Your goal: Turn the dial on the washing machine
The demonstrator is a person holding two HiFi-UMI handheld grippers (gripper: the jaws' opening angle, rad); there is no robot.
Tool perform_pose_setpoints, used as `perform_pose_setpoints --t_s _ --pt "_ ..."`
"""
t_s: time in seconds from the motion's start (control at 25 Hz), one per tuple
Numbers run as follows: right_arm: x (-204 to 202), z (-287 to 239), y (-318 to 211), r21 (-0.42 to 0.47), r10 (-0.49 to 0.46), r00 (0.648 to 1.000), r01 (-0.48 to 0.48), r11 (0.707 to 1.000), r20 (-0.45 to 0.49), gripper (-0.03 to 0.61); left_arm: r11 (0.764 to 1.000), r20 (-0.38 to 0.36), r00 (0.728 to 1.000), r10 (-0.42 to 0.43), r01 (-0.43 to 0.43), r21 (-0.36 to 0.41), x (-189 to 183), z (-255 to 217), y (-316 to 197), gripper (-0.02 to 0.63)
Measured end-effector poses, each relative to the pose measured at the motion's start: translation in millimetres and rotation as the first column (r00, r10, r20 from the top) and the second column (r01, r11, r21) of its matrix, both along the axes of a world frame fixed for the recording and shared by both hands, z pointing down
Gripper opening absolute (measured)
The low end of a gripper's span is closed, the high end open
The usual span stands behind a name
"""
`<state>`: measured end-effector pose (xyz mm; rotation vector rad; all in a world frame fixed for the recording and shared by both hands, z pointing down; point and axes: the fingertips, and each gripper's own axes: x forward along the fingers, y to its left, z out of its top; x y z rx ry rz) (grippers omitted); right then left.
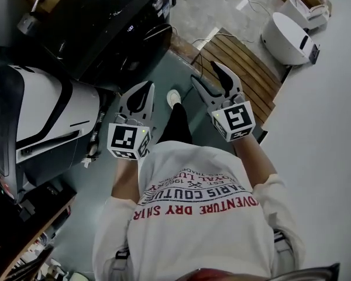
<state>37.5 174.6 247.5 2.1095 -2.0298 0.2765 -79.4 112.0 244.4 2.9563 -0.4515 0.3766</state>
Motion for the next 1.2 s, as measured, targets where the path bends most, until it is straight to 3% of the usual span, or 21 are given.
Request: perform_pose_setpoints --t_s 0.32,0.56,0.8,1.2 --pt "68 46 -164 -0.136 -0.120 0.992 0.113 0.984 -0.044 0.267 0.997 0.003 0.998 -0.069 0.069 -0.031 67 35 -147 0.017" --pt "99 86 -256 -0.201 -0.179 0.983 0.166 0.965 -0.046 0.270 0.991 -0.003 0.992 -0.123 0.123 -0.057 89 60 -229 0.017" --pt "115 135 -308 -0.255 -0.226 0.971 0.200 0.946 -0.075 0.282 0.984 0.001 0.988 -0.157 0.156 -0.083 97 91 -252 0.017" --pt "134 209 -359 -0.344 -0.324 0.924 0.243 0.907 -0.201 0.307 0.949 0.106 0.959 -0.264 0.278 -0.147 89 152 -247 0.015"
